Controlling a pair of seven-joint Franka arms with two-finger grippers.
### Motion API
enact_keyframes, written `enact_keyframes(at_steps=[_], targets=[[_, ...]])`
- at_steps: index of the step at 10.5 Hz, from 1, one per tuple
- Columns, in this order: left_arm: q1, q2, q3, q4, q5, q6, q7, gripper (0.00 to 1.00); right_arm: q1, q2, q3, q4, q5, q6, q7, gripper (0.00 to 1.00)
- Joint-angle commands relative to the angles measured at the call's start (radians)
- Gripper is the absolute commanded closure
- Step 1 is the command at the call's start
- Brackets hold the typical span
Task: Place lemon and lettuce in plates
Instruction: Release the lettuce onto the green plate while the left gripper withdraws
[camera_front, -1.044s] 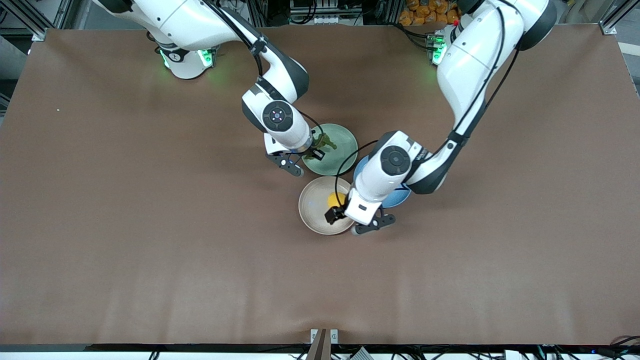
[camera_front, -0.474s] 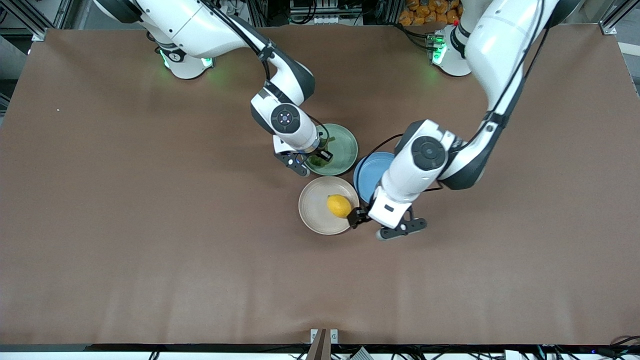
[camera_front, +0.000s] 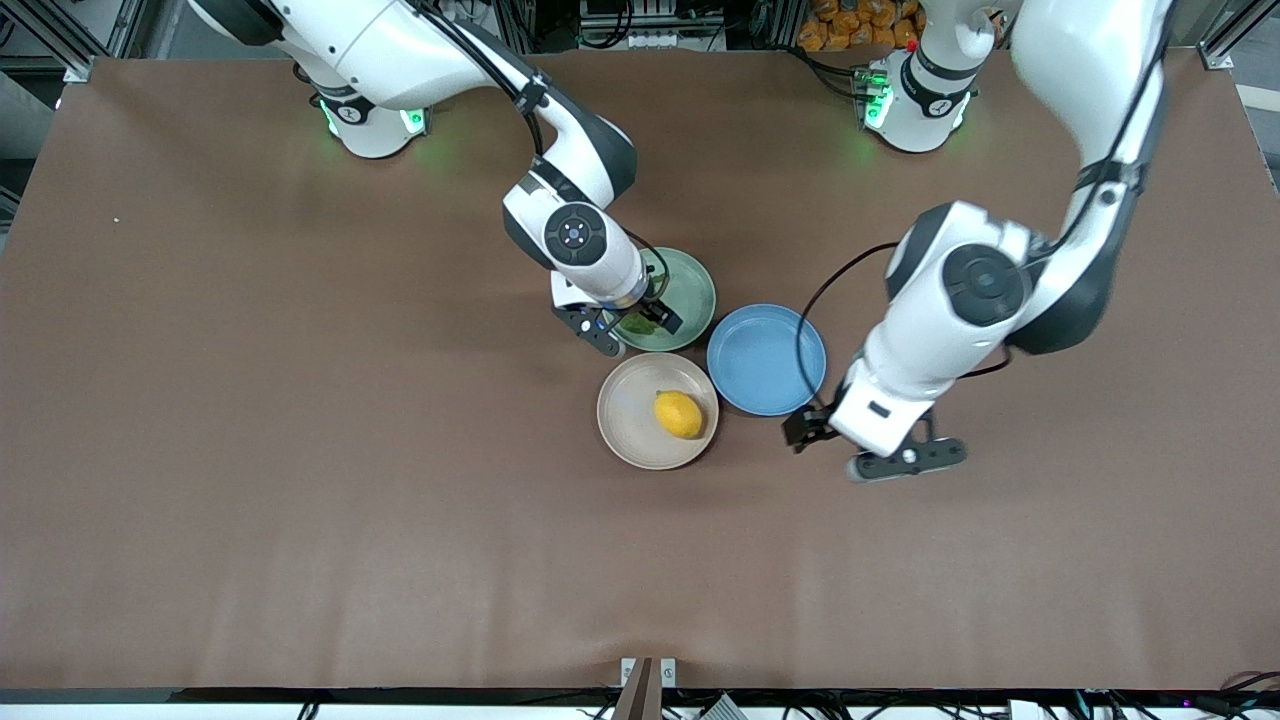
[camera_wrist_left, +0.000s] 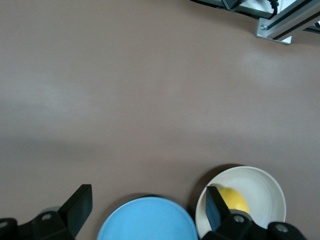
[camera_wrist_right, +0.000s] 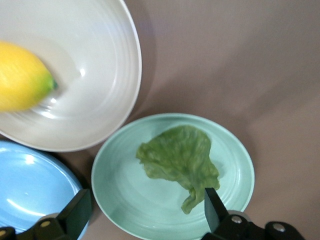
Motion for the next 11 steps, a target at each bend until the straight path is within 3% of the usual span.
enact_keyframes(at_steps=[1, 5, 9, 11], targets=[[0.068, -0.130, -0.006, -0.029, -0.031, -0.145, 0.149, 0.00, -0.079, -0.049, 0.007, 0.010, 0.000, -0.083, -0.032, 0.00], [0.156, -0.252, -0.005, -0.031, -0.054, -0.260, 0.218, 0.00, -0.226, -0.147, 0.004, -0.037, 0.000, -0.208, -0.264, 0.00], [0.232, -0.341, -0.003, -0.028, -0.086, -0.367, 0.338, 0.00, -0.369, -0.225, -0.047, -0.117, -0.003, -0.220, -0.546, 0.00], [0.254, -0.366, 0.001, -0.029, -0.109, -0.409, 0.344, 0.00, -0.423, -0.262, -0.102, -0.154, -0.005, -0.231, -0.717, 0.00]])
